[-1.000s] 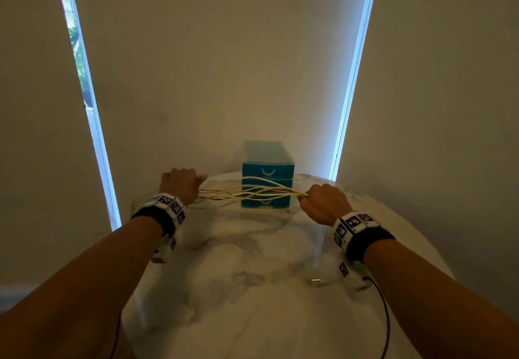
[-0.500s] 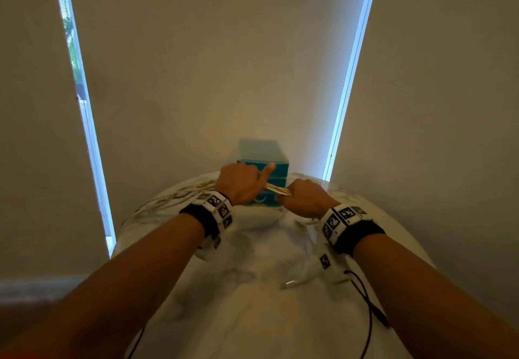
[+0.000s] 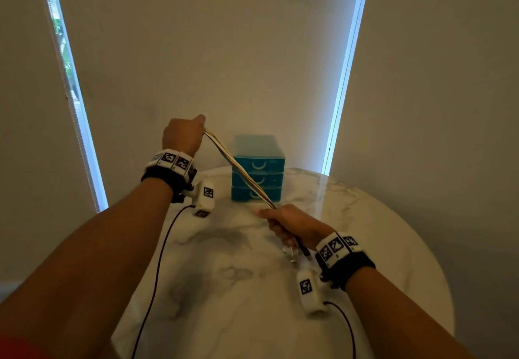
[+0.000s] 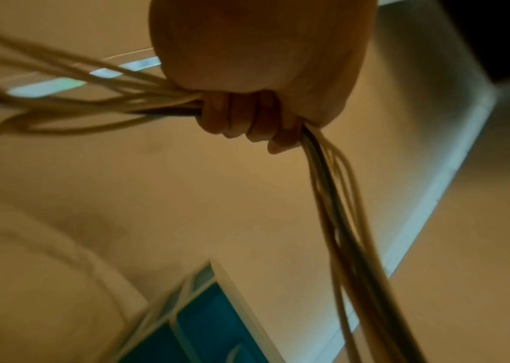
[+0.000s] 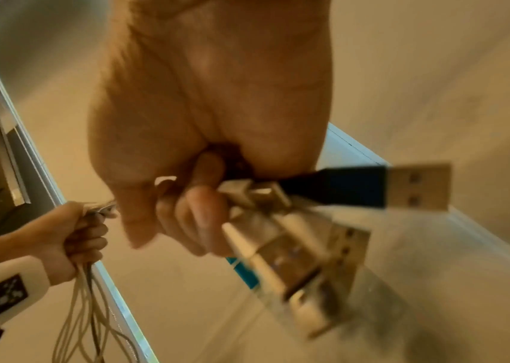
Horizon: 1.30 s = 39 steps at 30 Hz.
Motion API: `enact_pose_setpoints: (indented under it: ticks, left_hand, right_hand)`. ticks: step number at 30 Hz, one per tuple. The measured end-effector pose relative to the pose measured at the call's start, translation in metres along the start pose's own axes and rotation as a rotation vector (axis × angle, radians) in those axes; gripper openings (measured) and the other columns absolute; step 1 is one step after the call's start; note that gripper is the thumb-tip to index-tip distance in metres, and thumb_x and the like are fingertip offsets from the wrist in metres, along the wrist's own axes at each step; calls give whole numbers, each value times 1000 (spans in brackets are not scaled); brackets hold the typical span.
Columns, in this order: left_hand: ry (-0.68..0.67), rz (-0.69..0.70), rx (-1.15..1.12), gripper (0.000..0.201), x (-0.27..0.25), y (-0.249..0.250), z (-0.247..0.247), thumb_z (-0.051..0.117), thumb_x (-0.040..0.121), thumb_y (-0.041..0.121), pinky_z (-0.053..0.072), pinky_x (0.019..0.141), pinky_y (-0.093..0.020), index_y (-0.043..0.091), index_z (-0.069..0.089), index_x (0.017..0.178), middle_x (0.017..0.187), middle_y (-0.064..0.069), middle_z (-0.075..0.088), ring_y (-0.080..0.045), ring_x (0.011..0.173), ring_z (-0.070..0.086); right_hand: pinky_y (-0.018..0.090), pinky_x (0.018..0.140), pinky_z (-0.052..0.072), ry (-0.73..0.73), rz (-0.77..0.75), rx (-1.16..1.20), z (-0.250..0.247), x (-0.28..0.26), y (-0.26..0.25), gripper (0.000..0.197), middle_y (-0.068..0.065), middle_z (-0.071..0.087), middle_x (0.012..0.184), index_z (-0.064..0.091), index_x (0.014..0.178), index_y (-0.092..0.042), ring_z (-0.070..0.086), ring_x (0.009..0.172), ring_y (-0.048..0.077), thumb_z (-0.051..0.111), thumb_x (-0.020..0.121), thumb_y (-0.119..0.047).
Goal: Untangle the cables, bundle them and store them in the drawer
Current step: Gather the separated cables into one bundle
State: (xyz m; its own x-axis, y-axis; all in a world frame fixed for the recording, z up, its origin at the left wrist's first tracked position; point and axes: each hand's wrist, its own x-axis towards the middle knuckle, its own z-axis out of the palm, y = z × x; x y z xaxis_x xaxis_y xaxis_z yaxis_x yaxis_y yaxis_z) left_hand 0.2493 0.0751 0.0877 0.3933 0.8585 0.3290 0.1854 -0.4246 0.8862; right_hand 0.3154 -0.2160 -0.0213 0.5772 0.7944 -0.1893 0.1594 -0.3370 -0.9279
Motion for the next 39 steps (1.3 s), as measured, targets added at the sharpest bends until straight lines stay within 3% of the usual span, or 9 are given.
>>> enact_pose_setpoints:
  ticks: [5,9,13,17,19,23,28,33,39]
  left_hand:
    - [-21,-186,-48,49,-7,-31,12,60,90,48,47,73,-40,3,77,100,96,-14,70,-35,86,63]
    - [-179,-143,64,44,-23,-51,35,52,91,48,53,83,-44,13,74,76,96,-18,76,-39,91,68]
    - [-359,-32,177,78,-36,-59,58,23,100,69,56,92,-44,19,78,77,98,-12,78,-32,84,66]
    - [-159,222,111,74,-69,-32,75,22,106,70,47,106,-50,20,76,115,124,-8,71,-31,116,62]
    - [-107,383,-44,54,-97,-13,82,36,109,61,50,100,-44,24,75,111,118,3,69,-17,112,60]
    - [-482,481,-278,39,-148,8,95,45,110,53,52,93,-24,28,76,109,107,20,70,2,105,64]
    - [-635,573,-137,47,-143,-19,111,31,114,54,46,114,-38,35,71,131,124,16,73,-1,122,63]
    - [-752,302,-89,77,-134,-34,96,23,108,69,51,79,-41,21,74,77,75,-3,74,-19,70,67]
    - [-855,289,-95,75,-143,-27,91,16,105,75,42,59,-27,21,64,86,64,8,50,-9,57,45]
  right_hand:
    - [23,40,15,-297,-76,706,2,-7,4,60,-8,25,55,33,67,-26,18,43,8,50,100,-73]
    - [20,31,24,-260,-285,1065,-14,-1,1,53,-9,29,48,37,70,-23,19,37,6,41,111,-56]
    - [22,31,17,-125,-322,1237,-26,12,9,53,-8,27,45,38,66,-24,16,35,7,41,112,-49]
    - [21,29,20,38,-326,1329,-18,31,20,54,-7,27,44,39,63,-23,24,31,6,45,111,-47]
    - [22,29,20,72,-325,1335,-15,36,23,56,-7,26,45,40,61,-24,23,32,6,45,111,-48]
    - [23,33,17,79,-309,1252,-13,29,26,53,-7,24,47,37,64,-24,21,34,7,44,111,-48]
    - [24,36,12,-66,-279,1110,-17,17,23,51,-6,20,49,39,67,-22,11,41,10,41,112,-49]
    - [24,38,9,-115,-270,1027,-11,10,9,51,-8,25,47,52,75,-18,8,41,10,37,112,-48]
    - [22,35,17,-8,-409,1100,-30,1,0,47,-8,29,49,47,77,-20,22,35,5,36,114,-47]
